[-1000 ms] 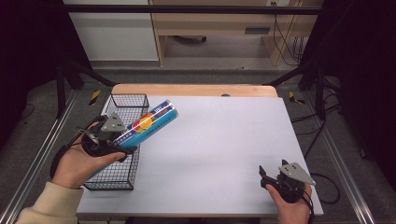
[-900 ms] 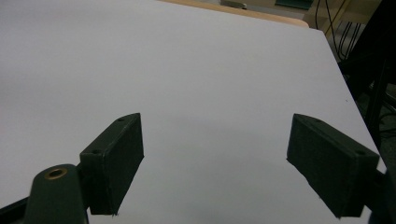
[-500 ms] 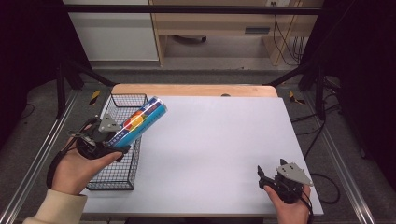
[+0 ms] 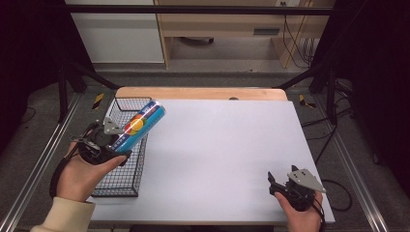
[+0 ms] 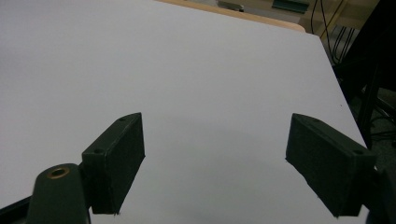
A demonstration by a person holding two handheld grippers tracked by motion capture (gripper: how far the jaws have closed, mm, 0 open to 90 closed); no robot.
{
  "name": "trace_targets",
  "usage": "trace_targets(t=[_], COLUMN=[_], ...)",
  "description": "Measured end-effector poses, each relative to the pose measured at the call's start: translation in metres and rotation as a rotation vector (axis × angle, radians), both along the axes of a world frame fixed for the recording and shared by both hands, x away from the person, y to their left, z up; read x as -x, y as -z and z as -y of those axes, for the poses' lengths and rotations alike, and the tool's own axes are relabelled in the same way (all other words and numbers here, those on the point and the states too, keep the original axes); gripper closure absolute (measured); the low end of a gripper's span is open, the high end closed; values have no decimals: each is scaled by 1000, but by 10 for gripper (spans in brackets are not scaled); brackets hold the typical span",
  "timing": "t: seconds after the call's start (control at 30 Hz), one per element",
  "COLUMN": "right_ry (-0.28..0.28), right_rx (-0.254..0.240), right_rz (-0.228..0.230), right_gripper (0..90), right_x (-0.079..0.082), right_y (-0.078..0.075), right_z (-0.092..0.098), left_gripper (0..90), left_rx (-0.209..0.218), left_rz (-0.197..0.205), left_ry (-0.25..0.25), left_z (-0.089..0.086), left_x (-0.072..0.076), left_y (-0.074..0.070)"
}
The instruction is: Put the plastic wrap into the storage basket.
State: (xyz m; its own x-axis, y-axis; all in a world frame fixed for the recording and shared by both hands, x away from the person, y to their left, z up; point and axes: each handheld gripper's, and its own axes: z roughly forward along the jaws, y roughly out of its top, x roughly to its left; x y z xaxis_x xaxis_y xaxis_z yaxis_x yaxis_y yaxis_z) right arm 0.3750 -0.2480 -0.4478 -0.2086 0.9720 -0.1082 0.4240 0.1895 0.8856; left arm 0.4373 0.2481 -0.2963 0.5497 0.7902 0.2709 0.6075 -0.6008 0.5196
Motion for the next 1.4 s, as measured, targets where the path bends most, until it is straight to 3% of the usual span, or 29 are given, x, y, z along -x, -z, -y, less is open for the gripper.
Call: trace_targets(t=[0.27,0.3,0.47,0.93,1.4], right_ry=[-6,-12,-25,-43,-44], right_rx=[0,4,3,5,0], right_rz=[2,2,4,-9,-19], right_gripper=[202,203,208,209,211], right_x=[0,0,1,1,0], right_y=[-2,-2,-3,-2,-1], right_z=[-1,-2,-5,-8,-8], left_gripper=[321,321,322,321,321], left_rx=[-38,-49,-99,-93,-128], left_rz=[3,-20,-49,-93,-146], left_ry=[-54,-76,-105,-204,-269], left_z=[-11,-12,-10,-21,-24], left_x=[-8,-10,-18,-30,-45], left_y=[4,6,13,19,32])
